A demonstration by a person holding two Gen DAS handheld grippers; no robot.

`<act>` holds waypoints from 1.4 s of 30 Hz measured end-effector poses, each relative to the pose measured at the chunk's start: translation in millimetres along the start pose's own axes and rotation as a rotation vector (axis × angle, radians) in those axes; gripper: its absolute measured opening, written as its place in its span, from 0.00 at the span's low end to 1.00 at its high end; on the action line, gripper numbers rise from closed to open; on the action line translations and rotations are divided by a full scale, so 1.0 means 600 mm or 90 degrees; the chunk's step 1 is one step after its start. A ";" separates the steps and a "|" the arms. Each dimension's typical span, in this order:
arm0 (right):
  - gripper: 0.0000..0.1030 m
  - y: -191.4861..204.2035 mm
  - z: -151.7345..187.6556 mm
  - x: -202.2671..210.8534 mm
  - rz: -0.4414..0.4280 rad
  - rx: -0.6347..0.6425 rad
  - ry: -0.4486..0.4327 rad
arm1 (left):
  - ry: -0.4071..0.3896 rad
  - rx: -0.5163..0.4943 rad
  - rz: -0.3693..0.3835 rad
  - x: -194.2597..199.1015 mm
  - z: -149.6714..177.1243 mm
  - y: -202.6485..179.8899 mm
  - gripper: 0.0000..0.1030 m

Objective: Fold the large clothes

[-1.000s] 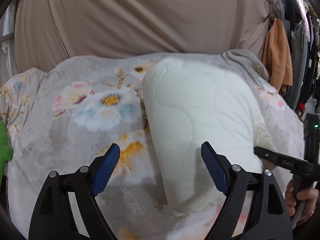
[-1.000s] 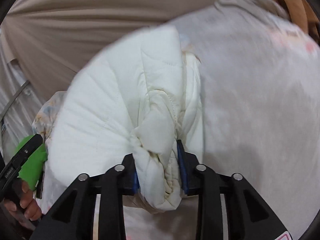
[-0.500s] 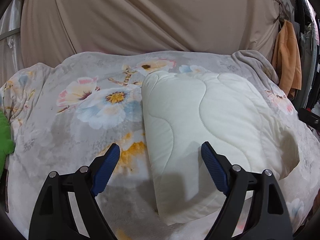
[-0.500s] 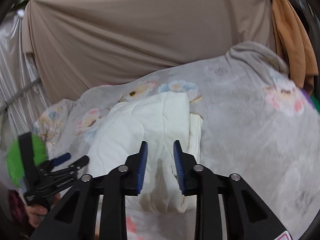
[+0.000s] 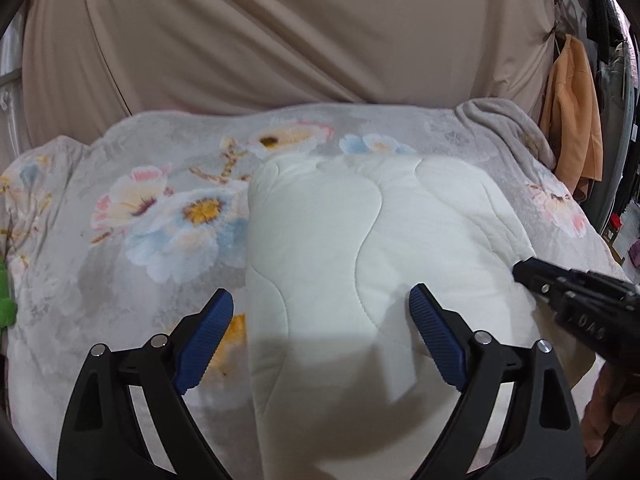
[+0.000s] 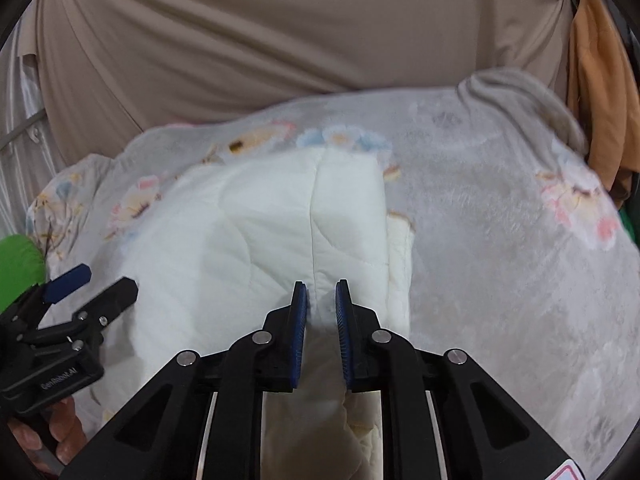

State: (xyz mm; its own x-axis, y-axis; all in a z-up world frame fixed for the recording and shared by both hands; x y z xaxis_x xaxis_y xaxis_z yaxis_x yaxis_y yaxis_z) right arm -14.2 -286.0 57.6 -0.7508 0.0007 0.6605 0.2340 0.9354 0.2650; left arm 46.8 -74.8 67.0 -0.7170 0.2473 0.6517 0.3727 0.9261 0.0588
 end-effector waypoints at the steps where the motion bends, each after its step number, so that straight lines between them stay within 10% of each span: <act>1: 0.13 -0.007 0.006 -0.017 -0.004 -0.005 0.015 | 0.009 0.002 0.004 -0.010 0.004 0.000 0.86; 11: 0.14 -0.044 0.031 -0.076 -0.056 -0.056 0.048 | 0.062 0.064 0.061 -0.049 0.023 0.033 0.90; 16: 0.74 -0.077 0.028 0.013 -0.040 -0.095 -0.015 | 0.034 0.120 0.082 0.002 0.020 0.100 0.94; 27: 0.84 -0.116 0.068 -0.099 -0.270 -0.244 0.157 | 0.153 0.217 0.322 -0.101 0.051 0.108 0.96; 29: 0.83 -0.109 0.065 -0.113 -0.284 -0.248 0.162 | 0.150 0.201 0.316 -0.104 0.046 0.098 0.96; 34: 0.44 -0.077 0.039 -0.080 -0.274 -0.193 0.111 | 0.094 0.145 0.301 -0.066 0.011 0.076 0.78; 42: 0.34 0.009 -0.052 0.037 -0.265 -0.084 -0.069 | -0.053 0.097 0.328 0.024 -0.078 0.105 0.67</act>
State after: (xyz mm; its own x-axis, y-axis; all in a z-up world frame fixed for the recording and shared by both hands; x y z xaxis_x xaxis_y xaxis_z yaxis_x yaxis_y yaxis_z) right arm -10.4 -291.8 95.8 -0.8562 -0.3225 0.4037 -0.0300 0.8111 0.5842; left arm 87.3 -26.2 115.5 -0.5108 0.6959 0.5049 0.6029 0.7085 -0.3667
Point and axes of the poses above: each gripper's, at about its wrist camera, not at the fingertips, and x roughly against the way its jaws point, y to its left, z to its underside, the point moved 2 cm from there along -x, roughly the way its jaws point, and after that the axes turned 3 degrees about -x, right-handed, at the moved point
